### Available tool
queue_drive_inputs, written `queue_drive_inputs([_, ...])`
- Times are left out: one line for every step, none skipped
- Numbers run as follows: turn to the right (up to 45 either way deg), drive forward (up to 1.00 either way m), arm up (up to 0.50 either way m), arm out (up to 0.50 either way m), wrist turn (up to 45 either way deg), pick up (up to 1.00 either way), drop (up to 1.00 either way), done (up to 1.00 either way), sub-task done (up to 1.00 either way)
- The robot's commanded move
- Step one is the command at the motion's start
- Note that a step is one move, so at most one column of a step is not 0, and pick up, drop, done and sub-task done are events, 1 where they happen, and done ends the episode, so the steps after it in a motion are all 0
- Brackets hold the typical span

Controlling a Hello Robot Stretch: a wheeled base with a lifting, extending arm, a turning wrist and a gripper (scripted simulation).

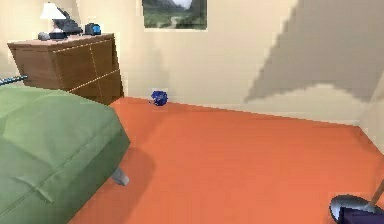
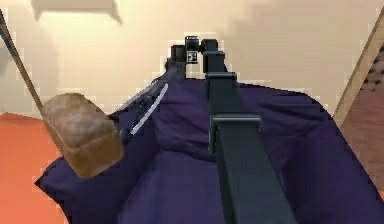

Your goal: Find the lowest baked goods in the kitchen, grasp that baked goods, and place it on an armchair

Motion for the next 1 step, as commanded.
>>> queue_drive_inputs([0.0, 0.0, 0.0, 0.0, 45.0, 0.0, 0.0, 0.0, 0.0])
